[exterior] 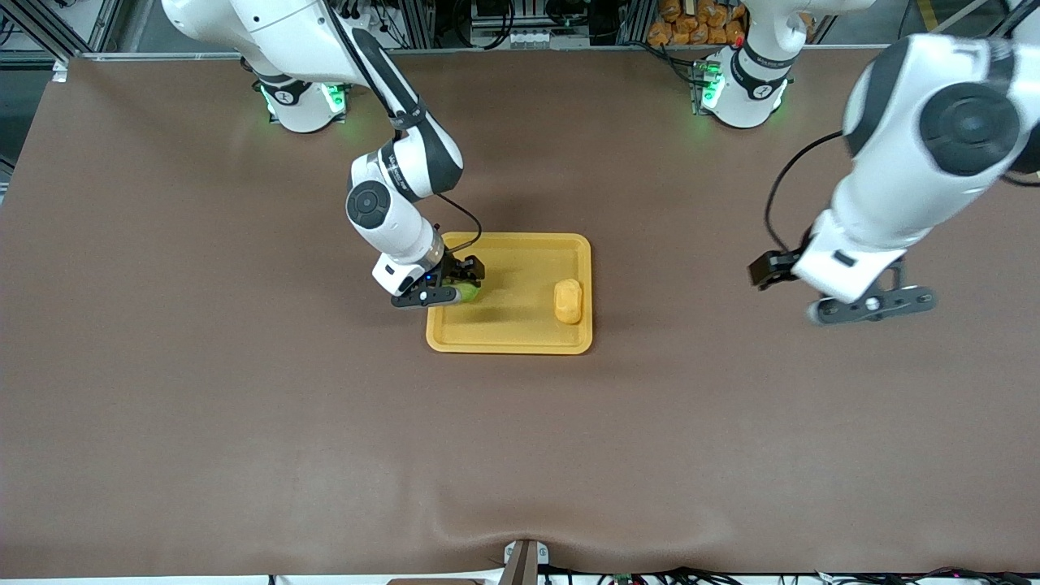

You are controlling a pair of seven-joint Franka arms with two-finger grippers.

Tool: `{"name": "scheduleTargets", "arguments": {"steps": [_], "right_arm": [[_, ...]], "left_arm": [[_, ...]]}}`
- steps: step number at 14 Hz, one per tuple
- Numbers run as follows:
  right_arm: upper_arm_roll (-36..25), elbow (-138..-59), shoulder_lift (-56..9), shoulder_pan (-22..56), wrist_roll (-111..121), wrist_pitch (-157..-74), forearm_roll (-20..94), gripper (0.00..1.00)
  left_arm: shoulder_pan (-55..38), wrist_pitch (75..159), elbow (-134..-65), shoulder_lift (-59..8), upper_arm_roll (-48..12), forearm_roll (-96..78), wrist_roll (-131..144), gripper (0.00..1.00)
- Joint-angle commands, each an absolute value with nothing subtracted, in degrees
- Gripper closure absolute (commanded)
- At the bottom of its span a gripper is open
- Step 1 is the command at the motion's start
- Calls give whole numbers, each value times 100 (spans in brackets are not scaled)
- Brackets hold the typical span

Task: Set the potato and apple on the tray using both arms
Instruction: 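Open the left gripper and withdraw it while the right gripper lowers the apple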

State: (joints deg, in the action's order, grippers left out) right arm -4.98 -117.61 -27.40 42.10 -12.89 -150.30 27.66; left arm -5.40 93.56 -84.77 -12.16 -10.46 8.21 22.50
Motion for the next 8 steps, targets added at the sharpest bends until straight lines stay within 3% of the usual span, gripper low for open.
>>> {"name": "scheduleTargets", "arguments": {"steps": [1, 2, 3, 4, 8], "right_arm": [[-589, -11654, -2856, 4386, -1608, -14977, 2602, 40], [-589, -11654, -2883, 4386, -1617, -14985, 2602, 35], [-589, -11654, -2909, 4386, -1626, -14985, 2602, 23], [-589, -11654, -2918, 4394, -1626, -15003, 2602, 0], [-589, -11654, -2918, 4412, -1626, -15012, 2602, 0]], "left_arm": [[-124, 9062, -8596, -766, -1107, 554, 1794, 0], [-36, 9027, -8613, -652, -1099, 554, 1628, 0], [104, 8957, -8631, -537, -1099, 554, 1417, 0], [271, 8913, -8666, -432, -1107, 554, 1198, 0], [729, 8798, -8771, -80, -1107, 457, 475, 0]]}}
